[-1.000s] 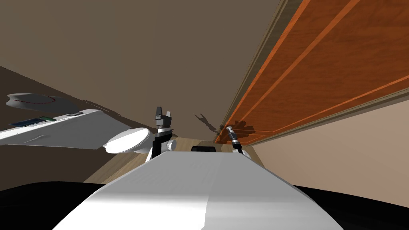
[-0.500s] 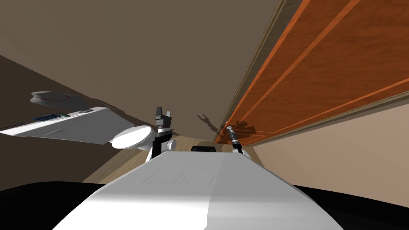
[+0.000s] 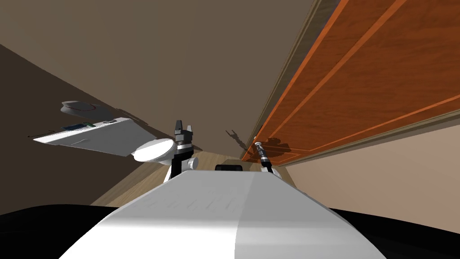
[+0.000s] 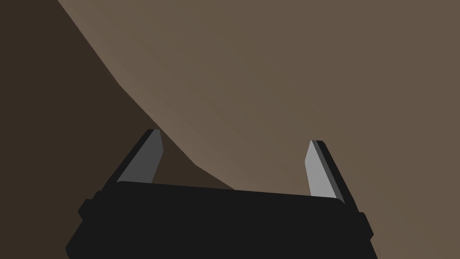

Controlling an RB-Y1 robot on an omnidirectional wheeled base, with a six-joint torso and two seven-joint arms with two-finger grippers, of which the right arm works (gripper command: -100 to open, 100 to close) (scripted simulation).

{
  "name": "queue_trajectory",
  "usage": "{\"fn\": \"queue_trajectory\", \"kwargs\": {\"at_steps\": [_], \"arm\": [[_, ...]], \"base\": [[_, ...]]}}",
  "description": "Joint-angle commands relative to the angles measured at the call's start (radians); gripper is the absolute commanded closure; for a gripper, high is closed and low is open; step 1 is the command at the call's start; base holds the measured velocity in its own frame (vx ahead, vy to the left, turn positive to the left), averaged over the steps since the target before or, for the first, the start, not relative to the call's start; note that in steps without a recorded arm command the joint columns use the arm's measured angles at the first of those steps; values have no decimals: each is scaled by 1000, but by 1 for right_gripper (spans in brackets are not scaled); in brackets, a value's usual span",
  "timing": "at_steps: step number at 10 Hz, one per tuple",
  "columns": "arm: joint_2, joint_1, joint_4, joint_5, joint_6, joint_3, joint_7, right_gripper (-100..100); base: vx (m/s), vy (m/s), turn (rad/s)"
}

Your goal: Pull the door open

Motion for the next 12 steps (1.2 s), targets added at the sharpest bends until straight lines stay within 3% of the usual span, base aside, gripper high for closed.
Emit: {"fn": "queue_trajectory", "kwargs": {"at_steps": [1,12], "arm": [[3,-4,6,-12,0,2,-50,100],[8,-18,14,-79,15,7,-302,100]], "base": [[-44,-22,78],[-41,-21,67]]}}
